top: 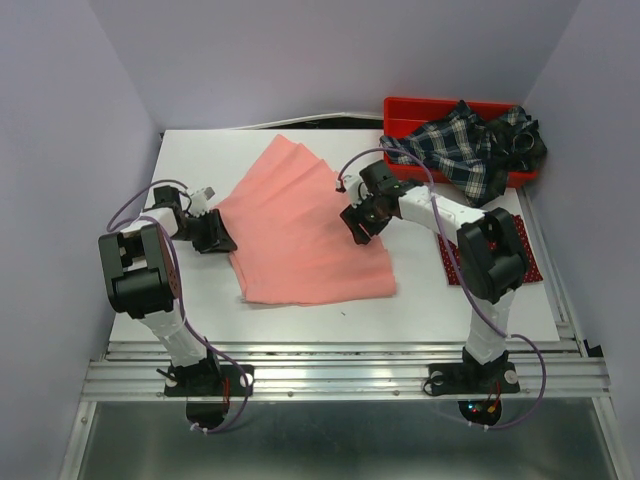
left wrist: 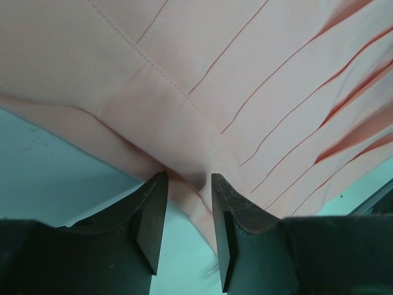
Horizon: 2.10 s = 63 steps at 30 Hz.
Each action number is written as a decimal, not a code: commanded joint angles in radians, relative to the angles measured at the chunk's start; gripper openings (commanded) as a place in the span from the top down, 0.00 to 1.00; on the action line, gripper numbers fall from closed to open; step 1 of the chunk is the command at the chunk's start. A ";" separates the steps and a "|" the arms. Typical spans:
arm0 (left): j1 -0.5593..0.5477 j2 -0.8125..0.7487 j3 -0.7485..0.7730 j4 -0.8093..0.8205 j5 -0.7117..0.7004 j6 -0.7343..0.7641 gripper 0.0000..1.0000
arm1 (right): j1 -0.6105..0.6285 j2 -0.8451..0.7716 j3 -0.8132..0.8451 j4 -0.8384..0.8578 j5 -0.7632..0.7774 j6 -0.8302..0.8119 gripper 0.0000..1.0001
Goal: Fold and stack the skirts
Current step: Flatten the skirt out
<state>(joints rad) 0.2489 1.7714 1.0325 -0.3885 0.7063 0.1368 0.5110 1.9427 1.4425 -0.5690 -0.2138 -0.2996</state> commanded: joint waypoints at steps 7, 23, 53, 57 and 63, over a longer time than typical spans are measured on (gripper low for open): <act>0.004 -0.033 0.017 0.060 0.079 -0.040 0.59 | -0.002 -0.060 -0.028 0.006 0.001 -0.022 0.35; 0.004 0.005 0.063 -0.056 0.073 0.030 1.00 | -0.002 -0.064 -0.019 0.004 0.001 -0.006 0.35; 0.092 0.074 0.044 -0.121 -0.383 0.107 0.79 | 0.081 0.117 0.076 0.023 -0.171 -0.049 0.36; 0.060 0.106 0.104 -0.130 -0.383 0.113 0.79 | 0.103 0.176 0.018 -0.029 -0.159 -0.055 0.40; -0.063 0.140 0.138 -0.112 -0.386 0.098 0.79 | 0.138 0.107 -0.243 -0.037 -0.093 -0.098 0.55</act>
<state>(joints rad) 0.2588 1.8458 1.1656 -0.5739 0.4225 0.2081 0.6098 2.0048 1.3655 -0.4549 -0.3367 -0.3790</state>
